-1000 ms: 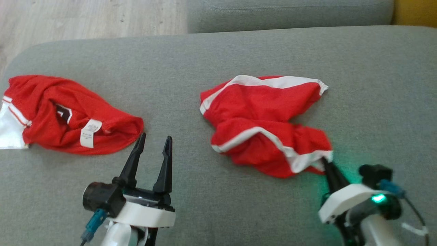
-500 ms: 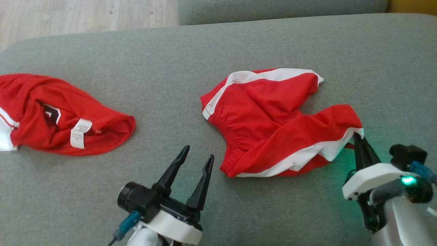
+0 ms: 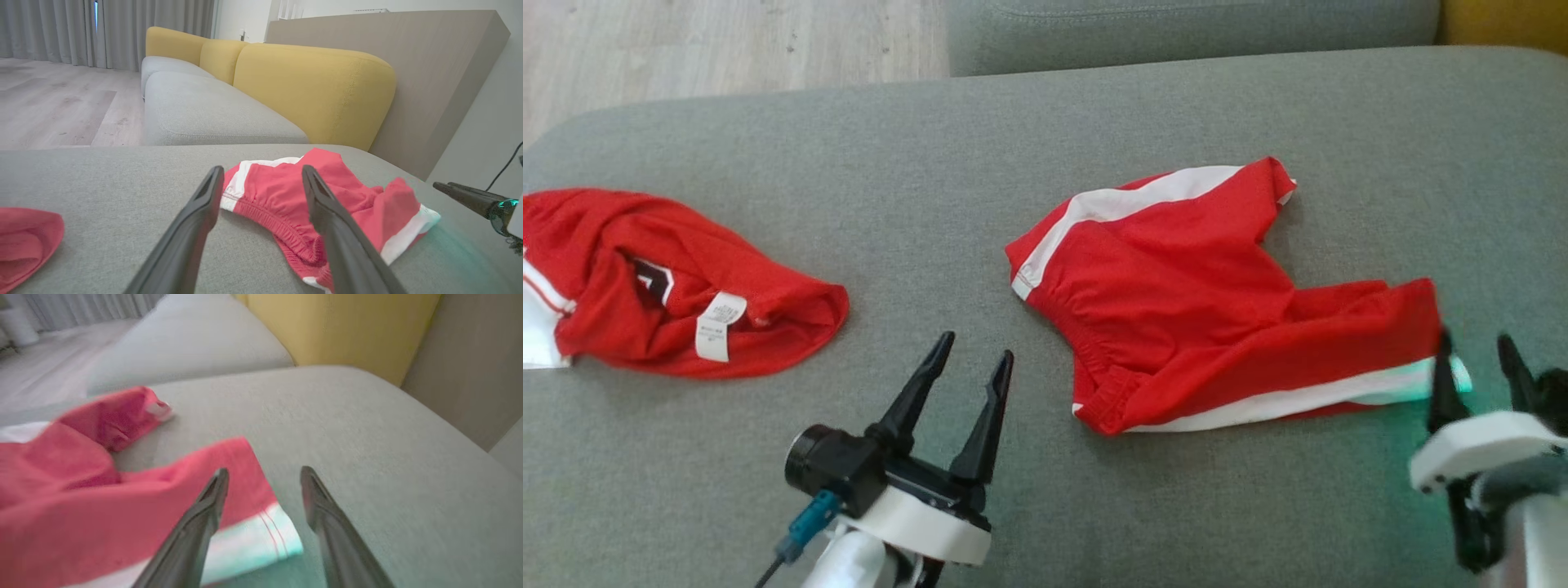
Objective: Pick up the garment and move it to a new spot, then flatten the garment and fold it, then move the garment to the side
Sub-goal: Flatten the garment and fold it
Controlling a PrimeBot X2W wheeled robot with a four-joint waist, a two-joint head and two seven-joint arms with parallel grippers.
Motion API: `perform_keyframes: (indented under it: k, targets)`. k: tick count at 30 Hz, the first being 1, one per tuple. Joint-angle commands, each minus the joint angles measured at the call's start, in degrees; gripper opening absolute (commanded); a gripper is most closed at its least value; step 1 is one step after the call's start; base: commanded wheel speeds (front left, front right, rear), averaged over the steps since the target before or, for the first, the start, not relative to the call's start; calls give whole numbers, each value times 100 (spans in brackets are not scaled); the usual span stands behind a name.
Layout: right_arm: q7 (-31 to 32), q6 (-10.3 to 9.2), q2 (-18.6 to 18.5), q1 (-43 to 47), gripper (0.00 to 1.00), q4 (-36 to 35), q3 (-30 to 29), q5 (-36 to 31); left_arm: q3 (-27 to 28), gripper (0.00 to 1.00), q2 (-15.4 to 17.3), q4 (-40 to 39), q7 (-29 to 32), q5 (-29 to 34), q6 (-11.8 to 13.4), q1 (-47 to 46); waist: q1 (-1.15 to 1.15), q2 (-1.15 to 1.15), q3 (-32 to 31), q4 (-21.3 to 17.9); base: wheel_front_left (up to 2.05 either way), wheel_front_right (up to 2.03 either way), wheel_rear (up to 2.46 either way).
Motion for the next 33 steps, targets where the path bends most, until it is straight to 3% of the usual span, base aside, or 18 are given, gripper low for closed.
perform_keyframes:
  k: [1, 11, 19, 23, 26, 33]
  targets:
    - [-190, -4, -32, -214, 100, -354, 333, 56, 238, 100, -2, -177, -28, -4, 9, -130, 0, 0, -35, 25, 0, 0, 0]
    - [-821, -4, -32, 103, 100, -1071, 1978, 737, 513, 100, -94, -320, -28, 101, 9, 60, 0, 0, -239, 289, 0, 0, 0]
    - [-817, -4, -32, 93, 100, -1128, 2384, 655, 578, 100, -103, -376, -28, 140, 9, 188, 0, 0, -261, 584, 0, 0, 0]
    - [-595, -4, -32, -116, 100, -1106, 2646, 529, 574, 100, -97, -378, -28, 135, 9, 164, 0, 0, -210, 710, 0, 0, 0]
    - [-25, -4, -32, -417, 100, -820, 3058, 361, 555, 100, -99, -375, -28, 117, 9, 124, 0, 0, -140, 839, 0, 0, 0]
    - [987, -4, -58, -1392, 100, 281, 3610, 54, 467, 100, -138, -342, -28, 56, 9, 24, 0, 0, 82, 1168, 0, 0, 0]
